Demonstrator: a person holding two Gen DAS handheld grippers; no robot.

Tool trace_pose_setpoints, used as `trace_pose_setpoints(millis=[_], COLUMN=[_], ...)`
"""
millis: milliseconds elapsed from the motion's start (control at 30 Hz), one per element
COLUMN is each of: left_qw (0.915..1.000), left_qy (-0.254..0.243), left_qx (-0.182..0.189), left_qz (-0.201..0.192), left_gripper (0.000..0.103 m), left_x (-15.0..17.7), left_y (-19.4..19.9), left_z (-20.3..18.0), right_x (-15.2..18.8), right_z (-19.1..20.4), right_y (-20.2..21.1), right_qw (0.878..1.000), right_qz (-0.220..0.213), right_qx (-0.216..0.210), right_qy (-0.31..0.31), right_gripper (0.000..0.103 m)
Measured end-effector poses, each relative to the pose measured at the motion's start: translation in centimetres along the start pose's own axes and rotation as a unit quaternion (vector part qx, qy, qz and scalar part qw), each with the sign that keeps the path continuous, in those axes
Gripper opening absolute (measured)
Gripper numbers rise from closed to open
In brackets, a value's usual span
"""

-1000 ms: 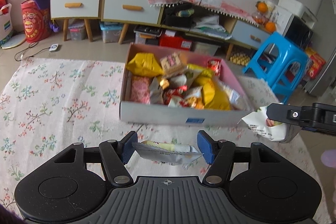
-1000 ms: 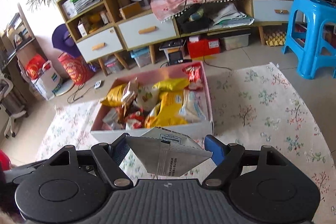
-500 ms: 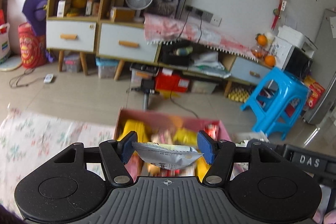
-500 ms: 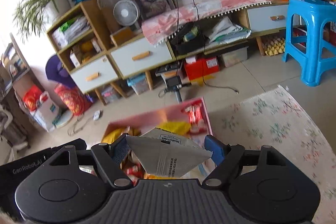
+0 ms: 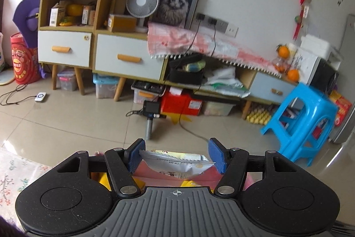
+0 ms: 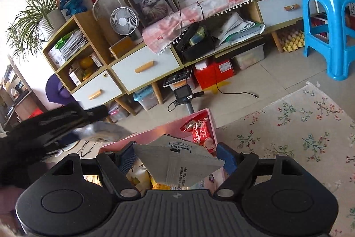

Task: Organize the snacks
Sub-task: 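Lift both packets and carry them over the pink box, then open the left tool over the box while the right tool opens to drop the white bag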

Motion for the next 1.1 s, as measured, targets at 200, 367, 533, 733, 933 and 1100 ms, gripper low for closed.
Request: trace_pose_setpoints(millis=[200,367,533,733,933,1100], left_qw=[0.9975,0.9964,0.9966,0.9972,0.9968,0.9963], left_qy=[-0.024,-0.020,-0.023,-0.023,-0.030,-0.029], left_qx=[-0.041,-0.041,-0.037,-0.033,-0.030,-0.028], left_qz=[0.052,0.072,0.069,0.063,0.069,0.076], left_gripper=[0.061,0.063,0.064,0.070,0.077,0.083], left_x=[2.9,4.3,4.0,3.1,3.2,4.1], left_y=[-3.1,-3.9,-3.3,-1.6,1.3,4.1], left_z=[0.9,1.7,1.5,0.9,0.6,0.7], right_x=[0.7,1.1,0.9,-0.1,-0.3,0.2], right_z=[-0.5,-0.8,-0.9,-0.9,-1.4,-0.8], right_y=[-1.0,-1.5,-1.3,0.1,1.7,3.3], right_qw=[1.000,1.000,1.000,1.000,0.999,0.999], right_qz=[0.013,0.018,0.018,0.002,0.007,0.026], right_qx=[0.006,0.011,0.005,0.001,0.005,0.008], right_qy=[0.002,-0.002,-0.020,-0.028,-0.052,-0.041], right_gripper=[0.068,0.068,0.070,0.078,0.082,0.088])
Point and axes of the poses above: each gripper's, at about its wrist camera, not at the fingertips, and y roughly against the way its jaws point, z to its left, x to its underside, the point moved 10 cm from there along -y, roughly the way its jaws point, and after that the axes turned 4 degrees about y, right-handed, at the moved point
